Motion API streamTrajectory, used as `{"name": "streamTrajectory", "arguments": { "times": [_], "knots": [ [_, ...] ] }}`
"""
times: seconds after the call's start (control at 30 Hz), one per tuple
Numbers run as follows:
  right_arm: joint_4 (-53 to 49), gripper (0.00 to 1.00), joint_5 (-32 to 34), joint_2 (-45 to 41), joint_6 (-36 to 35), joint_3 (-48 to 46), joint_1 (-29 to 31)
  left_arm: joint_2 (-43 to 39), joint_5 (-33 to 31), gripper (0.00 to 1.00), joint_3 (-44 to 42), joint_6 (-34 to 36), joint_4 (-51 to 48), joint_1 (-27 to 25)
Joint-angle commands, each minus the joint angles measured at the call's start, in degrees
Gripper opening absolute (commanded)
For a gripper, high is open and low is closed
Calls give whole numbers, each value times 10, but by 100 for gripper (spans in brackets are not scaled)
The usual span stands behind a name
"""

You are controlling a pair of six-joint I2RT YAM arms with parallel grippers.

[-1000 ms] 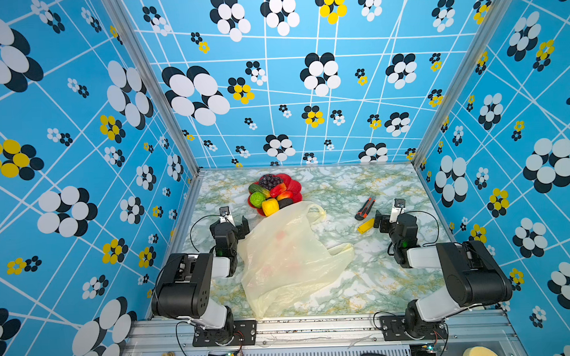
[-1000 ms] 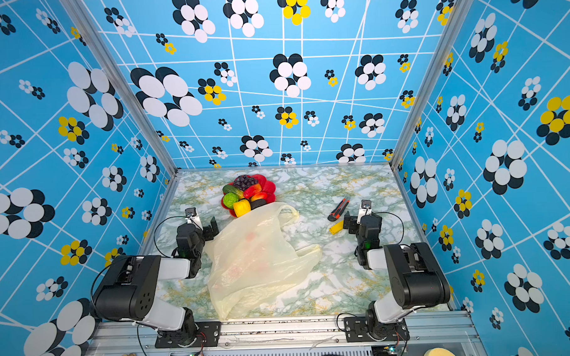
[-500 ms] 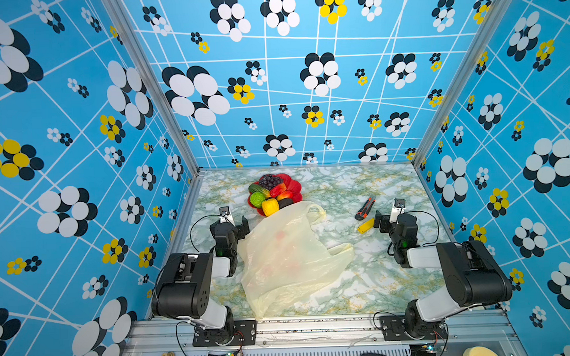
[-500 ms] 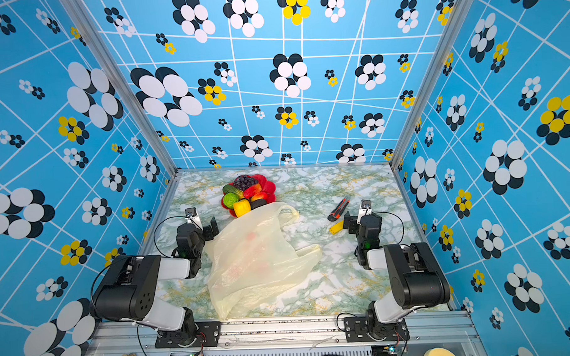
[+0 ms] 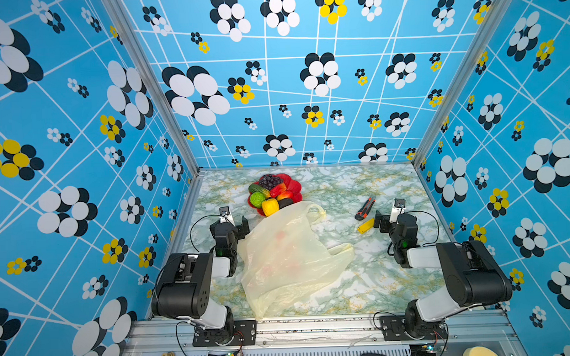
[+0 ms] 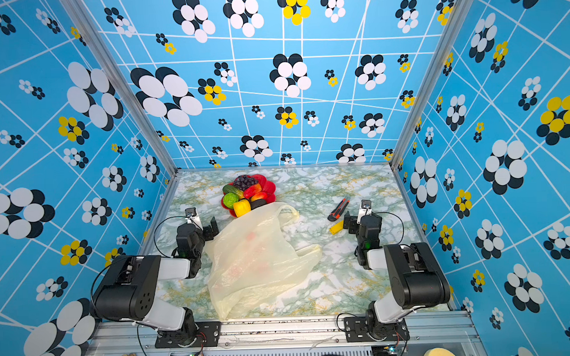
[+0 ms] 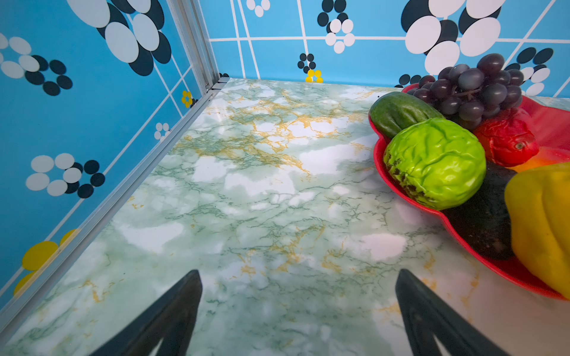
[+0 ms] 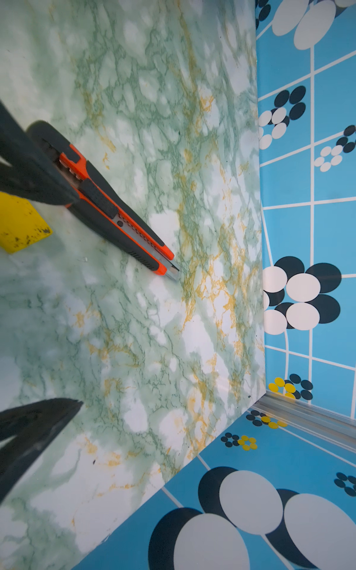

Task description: Place the fruits into the plastic bag

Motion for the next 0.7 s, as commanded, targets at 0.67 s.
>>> {"name": "streamTrajectory", "arguments": {
  "times": [0.67],
  "knots": [
    [-337, 99, -4, -205, 199, 119, -4, -242, -31, 99, 159, -193, -488, -12]
  ]
}}
